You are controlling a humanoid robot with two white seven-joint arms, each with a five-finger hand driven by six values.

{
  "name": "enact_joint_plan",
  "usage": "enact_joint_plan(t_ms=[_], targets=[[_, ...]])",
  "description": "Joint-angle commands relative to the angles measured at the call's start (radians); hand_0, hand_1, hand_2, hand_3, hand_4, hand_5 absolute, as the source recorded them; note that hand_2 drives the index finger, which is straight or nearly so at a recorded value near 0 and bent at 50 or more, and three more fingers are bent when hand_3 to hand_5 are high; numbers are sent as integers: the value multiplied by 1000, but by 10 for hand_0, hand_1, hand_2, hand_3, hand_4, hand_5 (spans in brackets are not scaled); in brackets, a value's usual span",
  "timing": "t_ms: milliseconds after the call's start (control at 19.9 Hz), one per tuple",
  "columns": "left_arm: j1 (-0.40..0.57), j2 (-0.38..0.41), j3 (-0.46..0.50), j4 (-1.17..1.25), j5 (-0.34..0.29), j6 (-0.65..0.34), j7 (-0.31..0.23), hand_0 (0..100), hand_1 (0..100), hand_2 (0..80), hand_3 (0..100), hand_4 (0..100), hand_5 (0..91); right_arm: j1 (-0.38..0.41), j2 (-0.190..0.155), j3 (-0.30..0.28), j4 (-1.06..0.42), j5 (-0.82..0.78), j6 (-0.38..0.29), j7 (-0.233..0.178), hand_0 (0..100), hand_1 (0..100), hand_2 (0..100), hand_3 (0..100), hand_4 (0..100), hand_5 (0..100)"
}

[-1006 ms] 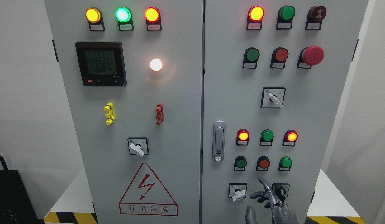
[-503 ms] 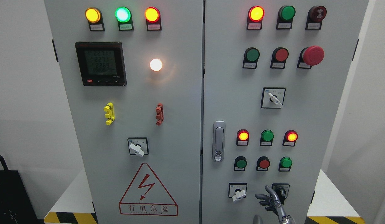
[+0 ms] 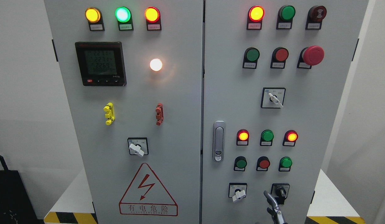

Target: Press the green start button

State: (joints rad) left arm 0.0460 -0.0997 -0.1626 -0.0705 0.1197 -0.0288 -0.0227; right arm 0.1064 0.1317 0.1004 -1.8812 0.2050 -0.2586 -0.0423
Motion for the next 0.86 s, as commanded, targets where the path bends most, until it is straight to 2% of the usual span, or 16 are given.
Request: enact_joint_plan(t_ms=[0, 151, 805], targets=[[0, 0, 0, 0, 0, 0, 0, 120, 556, 0, 0, 0, 0, 6, -3, 33, -9, -73, -4, 27, 338, 155, 0, 0, 0, 0], [0, 0, 0, 0, 0, 0, 0, 120, 556, 0, 0, 0, 0, 6, -3, 42, -10, -93, -4, 45, 296, 137, 0, 0, 0, 0], [0, 0, 0, 0, 0, 0, 0, 120, 556, 0, 0, 0, 0, -5, -3, 42, -7, -101, -1, 45, 211, 116, 0, 0, 0, 0]])
